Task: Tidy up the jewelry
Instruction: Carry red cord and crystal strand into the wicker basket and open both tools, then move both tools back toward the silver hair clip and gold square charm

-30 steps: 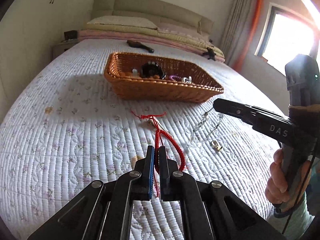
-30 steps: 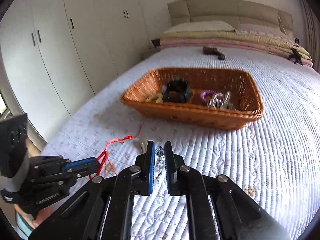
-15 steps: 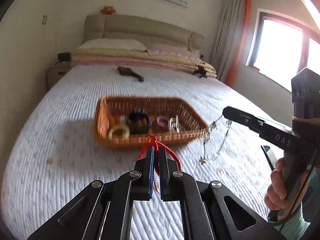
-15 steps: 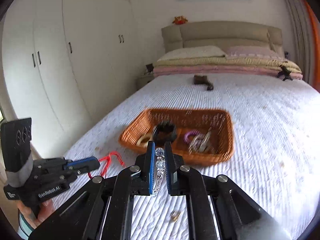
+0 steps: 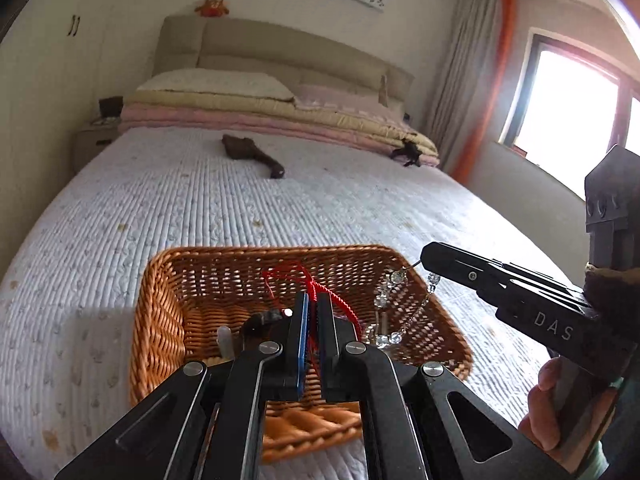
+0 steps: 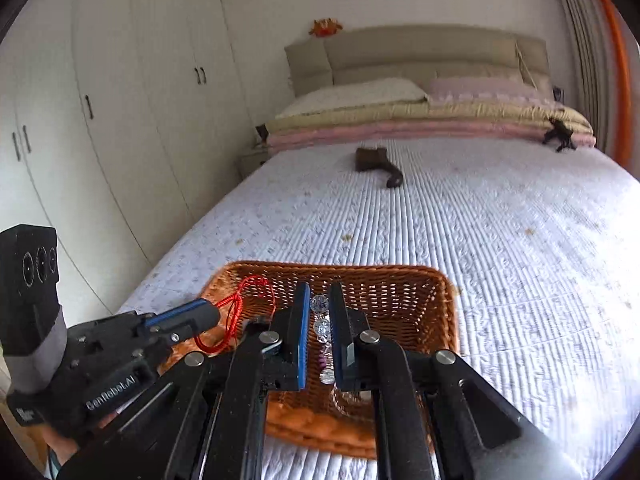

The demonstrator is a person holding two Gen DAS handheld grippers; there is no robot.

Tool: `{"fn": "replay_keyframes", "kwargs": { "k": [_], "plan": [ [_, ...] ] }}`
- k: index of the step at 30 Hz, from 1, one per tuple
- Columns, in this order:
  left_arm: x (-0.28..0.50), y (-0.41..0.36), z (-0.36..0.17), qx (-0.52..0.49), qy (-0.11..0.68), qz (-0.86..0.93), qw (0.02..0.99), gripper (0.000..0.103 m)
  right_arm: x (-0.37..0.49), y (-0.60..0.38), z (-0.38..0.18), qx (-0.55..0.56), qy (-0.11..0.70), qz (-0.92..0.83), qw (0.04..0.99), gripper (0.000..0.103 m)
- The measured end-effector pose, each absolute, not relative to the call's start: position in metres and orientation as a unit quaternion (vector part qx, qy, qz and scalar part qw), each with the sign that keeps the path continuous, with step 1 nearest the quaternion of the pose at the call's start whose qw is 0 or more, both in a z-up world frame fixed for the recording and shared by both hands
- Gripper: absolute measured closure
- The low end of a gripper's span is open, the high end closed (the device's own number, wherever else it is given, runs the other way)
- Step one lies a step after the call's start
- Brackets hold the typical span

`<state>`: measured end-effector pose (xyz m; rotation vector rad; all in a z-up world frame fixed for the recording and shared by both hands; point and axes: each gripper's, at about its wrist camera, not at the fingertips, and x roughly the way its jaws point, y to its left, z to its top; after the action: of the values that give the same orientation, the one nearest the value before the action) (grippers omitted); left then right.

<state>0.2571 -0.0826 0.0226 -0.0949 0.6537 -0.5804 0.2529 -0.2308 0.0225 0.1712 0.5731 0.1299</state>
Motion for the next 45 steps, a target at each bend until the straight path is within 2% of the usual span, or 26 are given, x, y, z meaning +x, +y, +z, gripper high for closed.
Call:
{"fn": "replay_keyframes", "kwargs": {
  "k": [9,17,19,20,21,23,28,35,41,45],
  "plan": [
    [0.282,-0.085,-0.009,-0.045,0.350,-0.265,0.897,0.099,0.291,-0.230,-0.022,0.093,0.331,0.068,0.937,0.092],
    [0.281,-0.087,-0.013,-0.040,0.355,-0.262,0.896,0.098,0.295,-0.234,-0.036,0.103,0.343,0.067,0.931,0.091],
    [0.277,-0.088,-0.012,-0.035,0.354,-0.263,0.897,0.096,0.292,-0.235,-0.036,0.101,0.341,0.065,0.932,0.088],
    [0.276,-0.087,-0.011,-0.034,0.355,-0.263,0.897,0.087,0.289,-0.236,-0.034,0.099,0.337,0.063,0.934,0.081],
    [0.273,-0.087,-0.010,-0.035,0.354,-0.263,0.897,0.069,0.287,-0.236,-0.033,0.098,0.332,0.061,0.936,0.070],
    [0.266,-0.083,-0.003,-0.038,0.339,-0.260,0.904,0.054,0.280,-0.238,-0.026,0.097,0.320,0.058,0.941,0.065],
    [0.239,-0.068,0.022,-0.051,0.314,-0.256,0.913,0.054,0.240,-0.245,-0.002,0.103,0.293,0.054,0.949,0.064],
    [0.162,-0.037,0.043,-0.058,0.294,-0.258,0.919,0.054,0.144,-0.241,0.013,0.092,0.268,0.052,0.958,0.064],
    [0.108,-0.011,0.028,-0.084,0.309,-0.253,0.913,0.054,0.077,-0.232,-0.001,0.086,0.259,0.054,0.960,0.064],
    [0.092,0.001,-0.001,-0.105,0.330,-0.244,0.906,0.054,0.064,-0.226,-0.029,0.098,0.291,0.059,0.950,0.064]
  ]
}}
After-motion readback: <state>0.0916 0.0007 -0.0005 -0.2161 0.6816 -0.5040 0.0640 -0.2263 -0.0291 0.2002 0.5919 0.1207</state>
